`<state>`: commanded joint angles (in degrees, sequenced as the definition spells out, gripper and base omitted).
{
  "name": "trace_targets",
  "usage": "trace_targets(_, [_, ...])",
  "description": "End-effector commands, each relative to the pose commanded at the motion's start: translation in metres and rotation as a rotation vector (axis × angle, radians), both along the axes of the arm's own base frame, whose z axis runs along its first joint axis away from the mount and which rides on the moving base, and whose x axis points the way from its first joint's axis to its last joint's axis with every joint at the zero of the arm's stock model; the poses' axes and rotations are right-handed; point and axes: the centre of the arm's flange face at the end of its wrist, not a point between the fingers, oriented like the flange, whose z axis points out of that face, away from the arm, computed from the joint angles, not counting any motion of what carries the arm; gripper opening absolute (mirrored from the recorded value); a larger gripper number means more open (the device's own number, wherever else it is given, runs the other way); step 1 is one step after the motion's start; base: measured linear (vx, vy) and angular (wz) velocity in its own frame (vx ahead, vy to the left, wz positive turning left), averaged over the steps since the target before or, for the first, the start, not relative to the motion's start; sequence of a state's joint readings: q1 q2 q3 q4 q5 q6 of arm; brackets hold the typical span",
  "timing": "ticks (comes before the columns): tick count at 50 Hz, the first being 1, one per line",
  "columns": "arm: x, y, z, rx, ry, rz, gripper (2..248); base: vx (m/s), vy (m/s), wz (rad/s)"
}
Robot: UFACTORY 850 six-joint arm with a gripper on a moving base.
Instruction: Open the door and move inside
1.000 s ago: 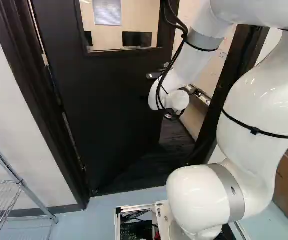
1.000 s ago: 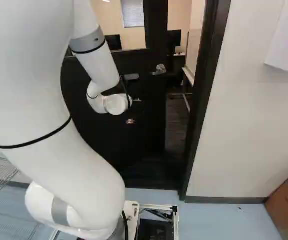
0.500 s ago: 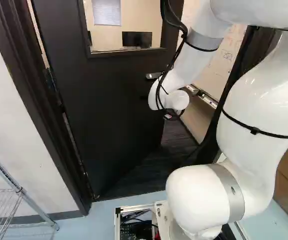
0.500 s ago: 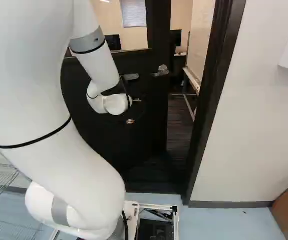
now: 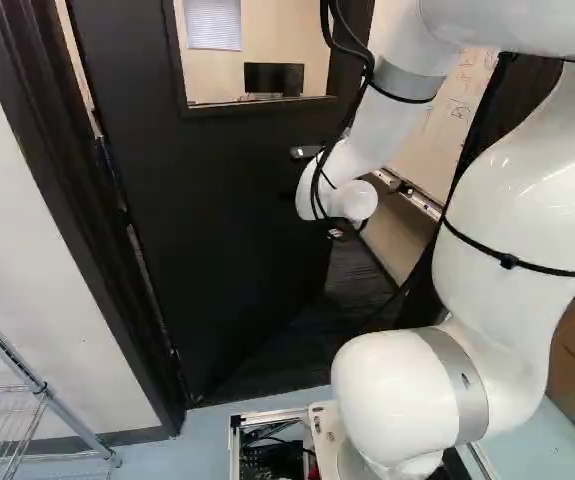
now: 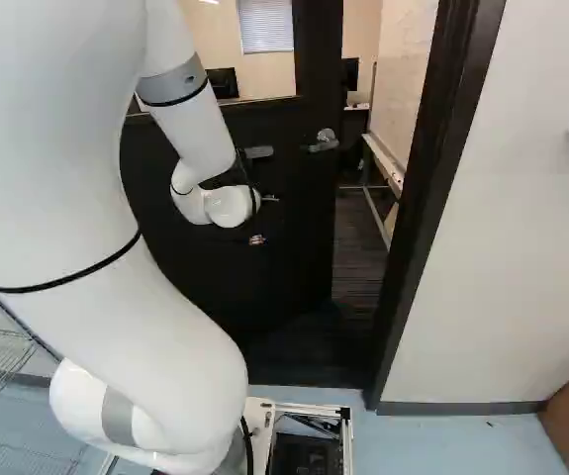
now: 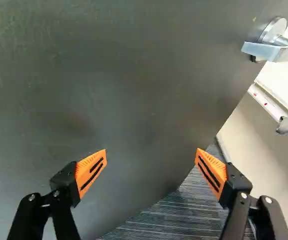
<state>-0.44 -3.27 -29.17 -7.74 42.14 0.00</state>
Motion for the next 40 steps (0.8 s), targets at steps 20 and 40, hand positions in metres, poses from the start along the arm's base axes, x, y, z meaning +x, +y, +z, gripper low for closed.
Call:
trace_targets(20, [0.007,0.004,0.0,0.012,-0.001,-0.01,247,0.0,0.0,0.0])
trace_targets(40, [0.019,0.013,0.0,0.037,-0.003,-0.035,247,0.0,0.0,0.0])
